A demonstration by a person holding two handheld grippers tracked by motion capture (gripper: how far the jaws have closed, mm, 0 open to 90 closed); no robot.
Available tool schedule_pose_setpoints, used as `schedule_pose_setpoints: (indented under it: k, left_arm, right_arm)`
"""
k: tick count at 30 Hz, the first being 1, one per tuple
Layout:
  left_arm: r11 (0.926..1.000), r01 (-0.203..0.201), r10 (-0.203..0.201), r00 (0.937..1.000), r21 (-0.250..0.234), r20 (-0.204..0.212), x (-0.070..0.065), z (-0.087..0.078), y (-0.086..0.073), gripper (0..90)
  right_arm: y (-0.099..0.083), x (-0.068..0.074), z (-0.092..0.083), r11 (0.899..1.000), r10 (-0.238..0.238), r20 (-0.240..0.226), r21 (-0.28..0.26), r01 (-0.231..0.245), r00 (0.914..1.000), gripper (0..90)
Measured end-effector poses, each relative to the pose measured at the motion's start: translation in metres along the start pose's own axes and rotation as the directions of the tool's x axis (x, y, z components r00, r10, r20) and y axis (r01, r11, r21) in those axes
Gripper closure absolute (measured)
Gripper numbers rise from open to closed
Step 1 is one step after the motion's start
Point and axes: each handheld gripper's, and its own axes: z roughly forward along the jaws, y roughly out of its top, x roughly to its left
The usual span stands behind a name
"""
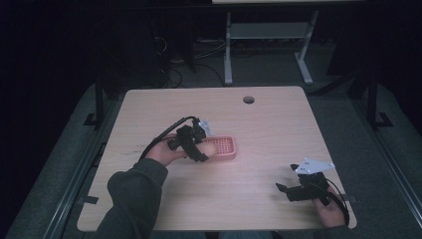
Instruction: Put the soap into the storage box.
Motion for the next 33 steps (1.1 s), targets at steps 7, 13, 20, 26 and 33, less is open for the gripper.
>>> schedule_pose_setpoints:
  k: [7,13,20,26,33]
  left_arm:
    - [1.0,-0.002,0.002,1.0,0.003,0.009,0.003,0.004,0.005,32.3]
    - [1.0,0.008,-0.008,0.9998,0.004,0.016,0.006,0.01,0.007,32.2]
    - [1.0,0.008,-0.008,0.9997,0.003,0.022,0.008,0.012,0.009,32.2]
    - [0.9999,0.002,-0.002,0.9998,0.013,0.021,0.01,0.013,0.015,32.2]
    - [0.9998,-0.008,0.007,0.9998,0.017,0.017,0.013,0.013,0.024,32.2]
  right_arm:
    - [0.0,-0.001,0.0,1.0,-0.004,0.0,-0.007,0.004,1.0,14.1]
    - [0.0,-0.001,0.0,1.0,0.001,-0.002,-0.005,-0.001,1.0,14.1]
    - [-0.001,-0.002,0.0,1.0,0.002,0.0,-0.003,-0.002,1.0,14.1]
    - [-0.001,-0.002,0.0,1.0,-0.004,-0.003,-0.003,0.004,1.0,14.1]
    - [-0.001,-0.002,-0.001,1.0,0.005,-0.001,-0.002,-0.005,1.0,14.1]
